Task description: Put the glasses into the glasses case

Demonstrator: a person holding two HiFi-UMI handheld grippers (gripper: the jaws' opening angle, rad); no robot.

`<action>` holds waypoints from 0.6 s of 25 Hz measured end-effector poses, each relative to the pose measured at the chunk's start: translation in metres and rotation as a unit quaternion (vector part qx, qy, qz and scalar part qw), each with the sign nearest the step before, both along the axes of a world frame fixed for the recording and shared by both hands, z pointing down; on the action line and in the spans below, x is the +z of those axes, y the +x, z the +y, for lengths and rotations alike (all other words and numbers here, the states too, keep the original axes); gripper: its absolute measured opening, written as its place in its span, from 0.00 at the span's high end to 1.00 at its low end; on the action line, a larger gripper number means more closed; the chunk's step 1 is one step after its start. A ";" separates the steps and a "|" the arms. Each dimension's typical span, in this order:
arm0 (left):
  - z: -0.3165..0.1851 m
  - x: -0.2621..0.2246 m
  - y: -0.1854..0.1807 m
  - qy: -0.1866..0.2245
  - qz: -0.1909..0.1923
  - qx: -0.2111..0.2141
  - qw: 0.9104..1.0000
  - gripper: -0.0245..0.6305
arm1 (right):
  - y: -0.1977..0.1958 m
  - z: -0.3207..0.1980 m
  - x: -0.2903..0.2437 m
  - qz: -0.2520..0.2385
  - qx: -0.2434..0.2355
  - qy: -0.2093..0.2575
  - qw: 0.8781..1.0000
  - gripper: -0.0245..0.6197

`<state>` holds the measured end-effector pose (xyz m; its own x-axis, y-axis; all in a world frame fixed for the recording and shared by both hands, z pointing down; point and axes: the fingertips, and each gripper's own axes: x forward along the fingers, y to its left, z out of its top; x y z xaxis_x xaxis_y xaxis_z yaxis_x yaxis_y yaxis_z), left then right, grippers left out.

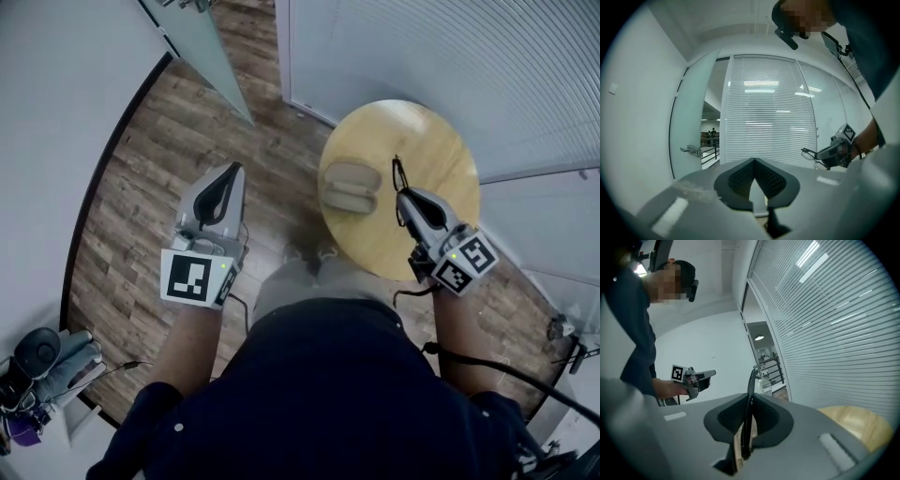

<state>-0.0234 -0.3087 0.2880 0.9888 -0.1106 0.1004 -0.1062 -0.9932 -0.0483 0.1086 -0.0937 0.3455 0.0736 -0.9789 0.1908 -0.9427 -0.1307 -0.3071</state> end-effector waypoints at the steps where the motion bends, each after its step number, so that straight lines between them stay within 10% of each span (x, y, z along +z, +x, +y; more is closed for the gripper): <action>1: 0.003 -0.001 0.002 -0.001 0.003 0.005 1.000 0.96 | 0.001 0.000 0.000 0.002 0.002 0.001 1.000 0.91; 15: 0.026 -0.021 0.036 -0.008 0.013 0.002 1.000 0.96 | 0.036 0.006 0.017 0.008 -0.037 -0.006 0.999 0.91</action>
